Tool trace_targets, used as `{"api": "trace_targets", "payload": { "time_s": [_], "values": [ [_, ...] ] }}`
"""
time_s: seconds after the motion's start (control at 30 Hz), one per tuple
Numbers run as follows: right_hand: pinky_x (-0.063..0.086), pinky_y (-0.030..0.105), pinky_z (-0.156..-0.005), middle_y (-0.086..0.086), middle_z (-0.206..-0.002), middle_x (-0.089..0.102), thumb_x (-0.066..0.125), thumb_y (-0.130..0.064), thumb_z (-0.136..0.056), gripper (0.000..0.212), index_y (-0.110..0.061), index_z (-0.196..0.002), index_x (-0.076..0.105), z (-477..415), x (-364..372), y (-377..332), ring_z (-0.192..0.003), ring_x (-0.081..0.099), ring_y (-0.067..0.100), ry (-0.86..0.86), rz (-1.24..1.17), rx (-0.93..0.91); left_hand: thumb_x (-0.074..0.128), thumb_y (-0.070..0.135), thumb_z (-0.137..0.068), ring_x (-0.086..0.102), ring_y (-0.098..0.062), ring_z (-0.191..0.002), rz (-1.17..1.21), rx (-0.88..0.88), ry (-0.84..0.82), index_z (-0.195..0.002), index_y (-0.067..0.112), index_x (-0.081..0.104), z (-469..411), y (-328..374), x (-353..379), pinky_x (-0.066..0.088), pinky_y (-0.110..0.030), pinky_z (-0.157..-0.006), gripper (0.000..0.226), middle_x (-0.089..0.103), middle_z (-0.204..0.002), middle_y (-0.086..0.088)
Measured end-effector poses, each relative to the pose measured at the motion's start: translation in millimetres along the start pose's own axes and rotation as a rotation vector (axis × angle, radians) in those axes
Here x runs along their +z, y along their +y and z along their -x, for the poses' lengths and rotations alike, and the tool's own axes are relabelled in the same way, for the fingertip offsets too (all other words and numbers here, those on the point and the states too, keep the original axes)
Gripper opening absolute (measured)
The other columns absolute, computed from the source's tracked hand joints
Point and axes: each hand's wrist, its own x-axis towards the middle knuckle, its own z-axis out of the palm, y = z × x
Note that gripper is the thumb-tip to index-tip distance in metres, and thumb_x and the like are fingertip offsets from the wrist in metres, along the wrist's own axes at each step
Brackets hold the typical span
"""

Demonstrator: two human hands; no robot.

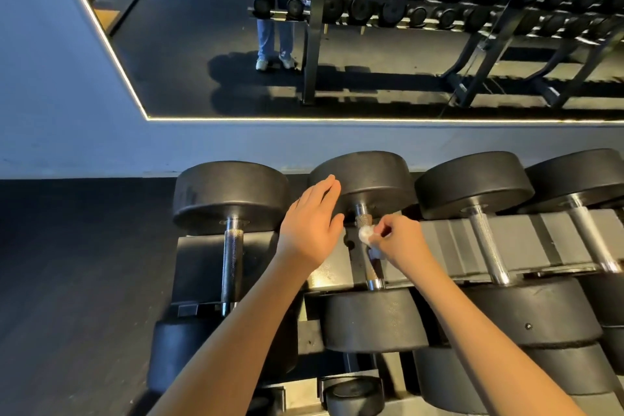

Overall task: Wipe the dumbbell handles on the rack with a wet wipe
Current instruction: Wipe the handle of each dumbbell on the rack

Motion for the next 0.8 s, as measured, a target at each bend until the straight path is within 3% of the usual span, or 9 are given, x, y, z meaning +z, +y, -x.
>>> {"api": "trace_targets", "payload": {
  "time_s": [0.17, 0.3, 0.43, 0.53, 0.67, 0.8],
  "values": [
    [0.034, 0.015, -0.055, 0.000, -0.078, 0.055, 0.062, -0.006, -0.086, 0.004, -0.009, -0.087, 0.060, -9, 2, -4, -0.073, 0.052, 0.011, 0.118, -0.181, 0.077, 0.043, 0.029, -0.100, 0.017, -0.009, -0.144, 0.012, 0.001, 0.005, -0.152, 0.022, 0.017, -1, -2, 1, 0.023, -0.027, -0.114, 0.058, 0.017, -0.158, 0.009],
    [0.037, 0.018, -0.060, 0.006, -0.089, 0.060, 0.061, -0.008, -0.089, 0.010, -0.008, -0.099, 0.062, -16, 3, -9, -0.080, 0.054, 0.013, 0.111, -0.289, 0.119, 0.043, 0.029, -0.100, 0.019, -0.010, -0.143, 0.016, -0.015, -0.002, -0.151, 0.023, 0.018, -2, -2, 1, 0.027, -0.030, -0.115, 0.057, 0.017, -0.158, 0.009],
    [0.043, 0.023, -0.070, 0.008, -0.090, 0.060, 0.066, -0.004, -0.083, 0.011, -0.012, -0.085, 0.060, -3, -2, 4, -0.087, 0.055, 0.019, -0.020, -0.216, 0.137, 0.043, 0.028, -0.100, 0.021, -0.010, -0.143, 0.009, -0.010, -0.006, -0.151, 0.023, 0.019, -2, -1, 0, 0.031, -0.032, -0.114, 0.057, 0.018, -0.158, 0.009],
    [0.038, 0.022, -0.063, 0.003, -0.084, 0.055, 0.068, -0.005, -0.082, 0.014, -0.012, -0.081, 0.056, 7, -4, 8, -0.083, 0.052, 0.018, -0.114, -0.083, 0.164, 0.042, 0.028, -0.101, 0.021, -0.011, -0.143, 0.010, -0.014, -0.014, -0.151, 0.023, 0.018, -1, 0, -1, 0.033, -0.034, -0.113, 0.057, 0.017, -0.158, 0.009],
    [0.038, 0.021, -0.068, 0.003, -0.081, 0.058, 0.067, -0.007, -0.083, 0.011, -0.012, -0.081, 0.058, -3, -3, -10, -0.082, 0.055, 0.015, 0.028, -0.139, 0.074, 0.042, 0.028, -0.101, 0.022, -0.011, -0.143, 0.005, -0.021, -0.019, -0.151, 0.024, 0.018, -1, 0, 1, 0.034, -0.035, -0.112, 0.056, 0.016, -0.158, 0.009],
    [0.038, 0.018, -0.062, 0.005, -0.080, 0.060, 0.066, -0.008, -0.084, 0.006, -0.007, -0.084, 0.061, -6, -1, -18, -0.081, 0.056, 0.016, 0.084, -0.162, 0.065, 0.042, 0.028, -0.100, 0.023, -0.013, -0.143, 0.008, -0.028, -0.022, -0.151, 0.023, 0.019, -2, 0, 1, 0.036, -0.036, -0.111, 0.056, 0.017, -0.158, 0.007]
  ]
}}
